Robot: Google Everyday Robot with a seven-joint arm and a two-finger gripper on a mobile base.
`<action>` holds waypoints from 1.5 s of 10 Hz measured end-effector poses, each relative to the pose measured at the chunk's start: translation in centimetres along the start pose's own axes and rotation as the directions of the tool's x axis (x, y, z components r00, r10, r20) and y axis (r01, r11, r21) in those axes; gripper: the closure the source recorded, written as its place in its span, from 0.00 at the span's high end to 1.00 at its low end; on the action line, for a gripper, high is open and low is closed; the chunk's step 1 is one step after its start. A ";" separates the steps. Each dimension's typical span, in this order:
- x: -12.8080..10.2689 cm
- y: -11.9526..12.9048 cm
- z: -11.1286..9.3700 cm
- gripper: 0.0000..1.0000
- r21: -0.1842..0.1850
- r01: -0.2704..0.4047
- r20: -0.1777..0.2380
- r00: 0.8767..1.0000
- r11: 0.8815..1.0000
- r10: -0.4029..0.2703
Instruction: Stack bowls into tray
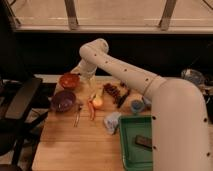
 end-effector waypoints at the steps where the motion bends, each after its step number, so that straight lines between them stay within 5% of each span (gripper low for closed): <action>1: 1.2 -0.7 1.1 0.80 -0.001 0.022 -0.008 1.000 1.000 -0.022; 4: 2.6 -1.1 3.1 0.80 0.019 0.034 -0.026 0.999 0.999 -0.033; 8: 2.9 -1.5 5.2 0.80 0.092 0.033 -0.032 0.999 0.995 -0.030; 15: 3.0 -3.0 7.4 0.80 0.119 0.078 -0.048 0.996 0.990 -0.072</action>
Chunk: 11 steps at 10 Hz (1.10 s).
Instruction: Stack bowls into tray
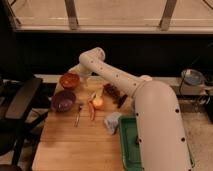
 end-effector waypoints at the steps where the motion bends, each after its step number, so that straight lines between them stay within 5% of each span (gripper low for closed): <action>1: -0.1 -0.2 0.2 0.80 0.001 0.011 0.001 1.000 1.000 -0.011; 11: -1.0 1.4 5.8 0.80 0.012 -0.052 0.076 0.996 0.999 0.051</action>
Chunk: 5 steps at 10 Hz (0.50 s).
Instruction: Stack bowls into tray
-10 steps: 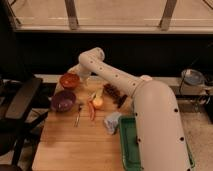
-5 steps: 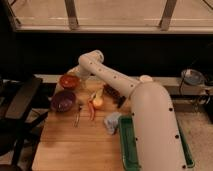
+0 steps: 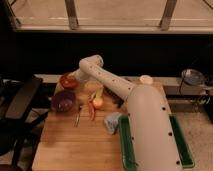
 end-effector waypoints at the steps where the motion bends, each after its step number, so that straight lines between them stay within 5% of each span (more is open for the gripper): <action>1: -0.1 0.3 0.8 0.80 0.001 -0.016 0.012 1.000 1.000 0.016; 5: 0.2 1.0 2.8 0.79 0.014 -0.057 0.043 0.997 0.998 0.057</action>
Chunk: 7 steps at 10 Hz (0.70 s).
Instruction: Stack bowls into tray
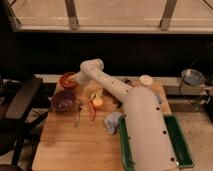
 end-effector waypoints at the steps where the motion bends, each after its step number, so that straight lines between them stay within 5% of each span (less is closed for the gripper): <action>1: -0.1 0.0 0.3 0.74 0.006 -0.003 0.007 1.000 1.000 0.003; 7: -0.8 -0.8 1.0 0.12 0.027 0.005 0.030 1.000 1.000 -0.006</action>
